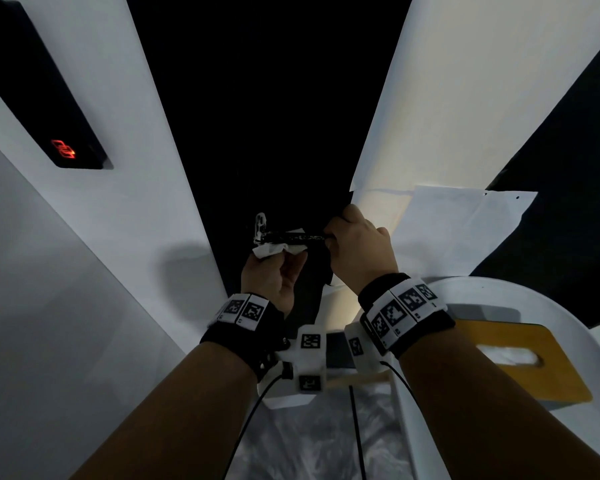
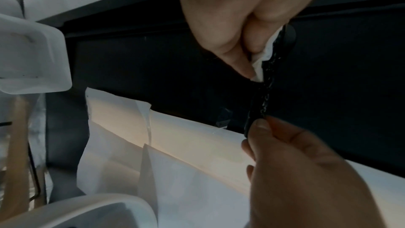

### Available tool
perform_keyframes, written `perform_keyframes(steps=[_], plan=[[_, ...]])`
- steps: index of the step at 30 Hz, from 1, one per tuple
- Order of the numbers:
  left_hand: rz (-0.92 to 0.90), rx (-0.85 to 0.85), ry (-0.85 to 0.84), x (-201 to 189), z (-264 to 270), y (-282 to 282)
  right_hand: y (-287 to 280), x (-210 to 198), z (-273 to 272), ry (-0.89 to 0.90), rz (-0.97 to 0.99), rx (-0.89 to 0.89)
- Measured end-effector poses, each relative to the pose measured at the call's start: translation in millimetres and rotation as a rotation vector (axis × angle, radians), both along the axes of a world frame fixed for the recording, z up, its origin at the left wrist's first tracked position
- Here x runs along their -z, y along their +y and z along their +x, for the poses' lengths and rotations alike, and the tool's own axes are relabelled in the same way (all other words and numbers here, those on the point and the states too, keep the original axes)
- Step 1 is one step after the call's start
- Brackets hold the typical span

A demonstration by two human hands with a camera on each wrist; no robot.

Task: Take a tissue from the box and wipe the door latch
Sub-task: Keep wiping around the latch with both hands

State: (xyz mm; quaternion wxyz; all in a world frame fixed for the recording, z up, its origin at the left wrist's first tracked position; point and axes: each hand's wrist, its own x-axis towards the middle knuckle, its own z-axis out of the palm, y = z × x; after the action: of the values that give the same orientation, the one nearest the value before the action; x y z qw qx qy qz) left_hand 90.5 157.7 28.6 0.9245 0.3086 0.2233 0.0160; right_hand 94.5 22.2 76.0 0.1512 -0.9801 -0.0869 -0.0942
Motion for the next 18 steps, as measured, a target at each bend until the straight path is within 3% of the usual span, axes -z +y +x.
perform_keyframes(steps=[3, 11, 18], plan=[[-0.041, -0.045, -0.005, -3.4, 0.4, 4.0, 0.2, -0.2, 0.1, 0.007, 0.007, -0.001], [0.061, -0.099, 0.065, -8.4, -4.5, 12.7, 0.8, -2.7, -1.4, 0.010, 0.018, -0.004], [0.323, -0.156, 0.083, -3.5, -12.3, 17.0, 0.6, -3.7, -2.9, 0.011, 0.020, -0.005]])
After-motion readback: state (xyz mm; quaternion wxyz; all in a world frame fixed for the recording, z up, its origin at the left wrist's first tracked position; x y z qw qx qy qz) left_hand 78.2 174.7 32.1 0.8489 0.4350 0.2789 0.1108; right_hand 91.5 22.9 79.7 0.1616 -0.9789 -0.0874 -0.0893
